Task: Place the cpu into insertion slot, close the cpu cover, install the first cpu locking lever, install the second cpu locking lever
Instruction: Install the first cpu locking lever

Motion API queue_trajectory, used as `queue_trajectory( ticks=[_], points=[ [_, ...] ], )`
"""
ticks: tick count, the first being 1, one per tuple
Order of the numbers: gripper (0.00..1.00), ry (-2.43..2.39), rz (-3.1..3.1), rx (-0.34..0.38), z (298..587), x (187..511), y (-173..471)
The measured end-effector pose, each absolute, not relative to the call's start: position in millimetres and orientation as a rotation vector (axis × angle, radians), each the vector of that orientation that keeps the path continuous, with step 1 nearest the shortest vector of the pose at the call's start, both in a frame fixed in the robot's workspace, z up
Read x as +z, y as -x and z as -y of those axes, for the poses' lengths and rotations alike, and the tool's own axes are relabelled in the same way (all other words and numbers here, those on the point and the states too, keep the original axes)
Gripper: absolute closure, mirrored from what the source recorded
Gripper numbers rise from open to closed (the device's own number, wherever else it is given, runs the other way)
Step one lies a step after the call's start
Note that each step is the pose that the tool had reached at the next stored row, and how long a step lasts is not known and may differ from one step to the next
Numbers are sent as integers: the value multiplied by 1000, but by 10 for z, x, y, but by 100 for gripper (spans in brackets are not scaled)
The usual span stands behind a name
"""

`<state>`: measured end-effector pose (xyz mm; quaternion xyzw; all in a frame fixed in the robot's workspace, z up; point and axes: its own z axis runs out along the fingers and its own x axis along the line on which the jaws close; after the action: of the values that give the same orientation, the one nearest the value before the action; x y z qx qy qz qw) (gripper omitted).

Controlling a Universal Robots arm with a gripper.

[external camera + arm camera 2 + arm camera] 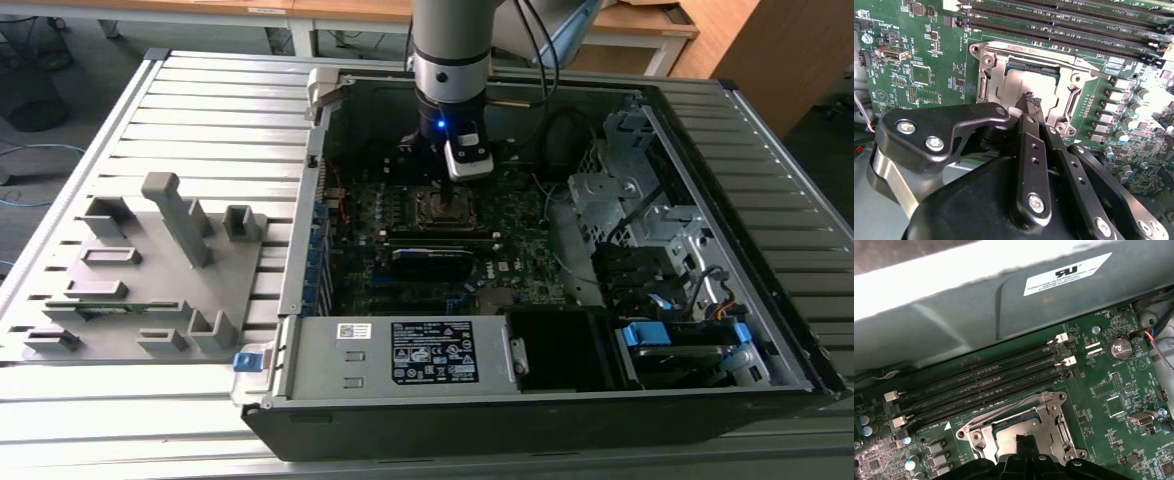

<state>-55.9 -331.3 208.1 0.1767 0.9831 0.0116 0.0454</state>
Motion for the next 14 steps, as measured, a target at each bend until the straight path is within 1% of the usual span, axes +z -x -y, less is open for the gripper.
queue_trajectory(
  ticks=[14],
  points=[
    [90,-542,-3015,32,3314,2110,559]
  ],
)
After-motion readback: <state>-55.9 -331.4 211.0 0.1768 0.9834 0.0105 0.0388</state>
